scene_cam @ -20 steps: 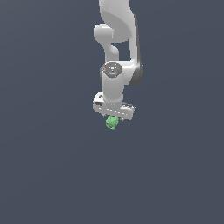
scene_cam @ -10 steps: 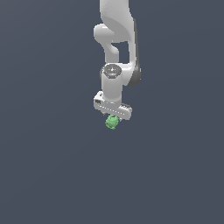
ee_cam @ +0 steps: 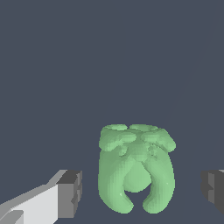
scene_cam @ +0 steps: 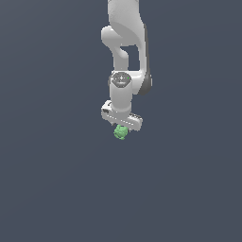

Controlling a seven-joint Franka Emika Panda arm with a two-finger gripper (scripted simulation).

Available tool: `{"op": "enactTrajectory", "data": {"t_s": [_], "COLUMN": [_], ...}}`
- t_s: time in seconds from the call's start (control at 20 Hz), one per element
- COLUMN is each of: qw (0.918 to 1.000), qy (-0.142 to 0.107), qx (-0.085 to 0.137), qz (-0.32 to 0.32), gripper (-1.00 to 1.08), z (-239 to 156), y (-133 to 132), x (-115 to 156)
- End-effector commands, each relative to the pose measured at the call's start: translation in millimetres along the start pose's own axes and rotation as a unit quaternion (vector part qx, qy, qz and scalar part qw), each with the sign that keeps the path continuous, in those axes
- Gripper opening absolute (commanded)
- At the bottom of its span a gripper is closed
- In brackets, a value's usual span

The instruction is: Pick up the object and move it to a goal position.

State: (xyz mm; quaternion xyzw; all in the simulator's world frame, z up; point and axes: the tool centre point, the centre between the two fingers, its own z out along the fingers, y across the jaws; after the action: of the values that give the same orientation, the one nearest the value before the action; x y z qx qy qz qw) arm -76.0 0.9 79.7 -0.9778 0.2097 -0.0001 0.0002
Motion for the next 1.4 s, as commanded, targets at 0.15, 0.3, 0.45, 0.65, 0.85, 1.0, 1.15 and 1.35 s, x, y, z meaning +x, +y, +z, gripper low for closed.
{"op": "enactTrajectory", "data": {"t_s": [0.15, 0.3, 0.45, 0.65, 0.85, 1.0, 1.15, 1.35], "qw": [1.0, 1.0, 1.0, 1.0, 1.0, 1.0, 1.0, 1.0], "qy": [0.0, 0.0, 0.0, 0.0, 0.0, 0.0, 0.0, 0.0], "qx": [0.0, 0.0, 0.0, 0.0, 0.0, 0.0, 0.0, 0.0], "qz": [0.001, 0.002, 0.002, 0.002, 0.002, 0.002, 0.001, 0.001], "gripper": [1.0, 1.0, 1.0, -1.0, -1.0, -1.0, -1.0, -1.0], "z": [26, 36, 40, 40, 40, 40, 38, 32], "y": [1, 1, 0, 0, 0, 0, -2, -13], "x": [-1, -1, -1, -1, -1, -1, -1, -1]}}
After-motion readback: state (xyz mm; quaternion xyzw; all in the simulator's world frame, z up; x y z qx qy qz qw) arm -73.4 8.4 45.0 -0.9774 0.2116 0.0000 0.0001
